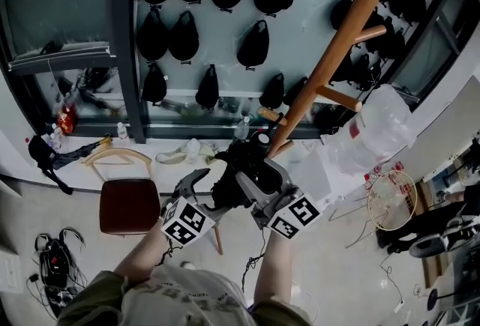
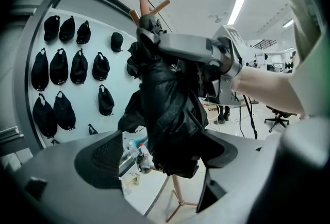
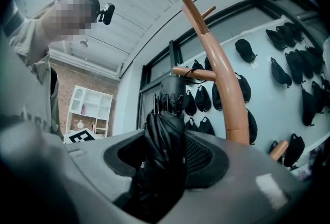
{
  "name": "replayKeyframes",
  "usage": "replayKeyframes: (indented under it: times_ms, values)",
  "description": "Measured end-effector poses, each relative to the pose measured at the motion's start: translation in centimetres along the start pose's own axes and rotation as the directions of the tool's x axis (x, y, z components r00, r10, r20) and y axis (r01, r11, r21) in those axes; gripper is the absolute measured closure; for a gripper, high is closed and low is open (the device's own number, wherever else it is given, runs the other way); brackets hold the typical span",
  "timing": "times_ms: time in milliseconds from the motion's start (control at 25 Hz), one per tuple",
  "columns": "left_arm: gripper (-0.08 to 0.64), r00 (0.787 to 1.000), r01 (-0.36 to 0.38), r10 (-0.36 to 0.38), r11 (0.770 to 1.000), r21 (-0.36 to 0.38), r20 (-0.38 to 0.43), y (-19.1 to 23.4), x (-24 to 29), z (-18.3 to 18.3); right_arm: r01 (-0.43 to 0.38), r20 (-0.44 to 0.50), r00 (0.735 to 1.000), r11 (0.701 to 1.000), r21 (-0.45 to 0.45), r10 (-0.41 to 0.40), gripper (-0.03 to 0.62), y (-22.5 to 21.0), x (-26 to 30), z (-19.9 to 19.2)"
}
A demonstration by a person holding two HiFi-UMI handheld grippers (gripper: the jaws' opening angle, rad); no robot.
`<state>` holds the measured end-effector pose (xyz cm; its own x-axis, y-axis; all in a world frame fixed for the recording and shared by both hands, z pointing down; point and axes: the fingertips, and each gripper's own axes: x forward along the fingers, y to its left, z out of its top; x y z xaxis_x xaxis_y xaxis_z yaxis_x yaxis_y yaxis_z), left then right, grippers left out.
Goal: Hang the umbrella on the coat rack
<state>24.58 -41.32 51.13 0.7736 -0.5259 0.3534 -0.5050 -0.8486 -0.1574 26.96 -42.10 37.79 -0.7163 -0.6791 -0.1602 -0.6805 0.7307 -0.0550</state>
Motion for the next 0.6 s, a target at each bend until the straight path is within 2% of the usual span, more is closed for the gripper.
replayKeyframes:
  times_ms: [320,600]
  values:
    - [0.129,1.0,0.029,-0.029,0.999,-0.034,0.003,0.0,-0.5,-0.9,0.129,-0.002,0.992,0.991,0.046,-0.13,0.388,-1.5,-1.5,-2.2]
    - [0.129,0.999,0.033,-0.033,0.998,-0.047,0.004,0.5,-1.0,-1.7,0.283,-0.023,0.959,0.959,0.03,-0.283,0.387,-3.1,-2.6,-4.2]
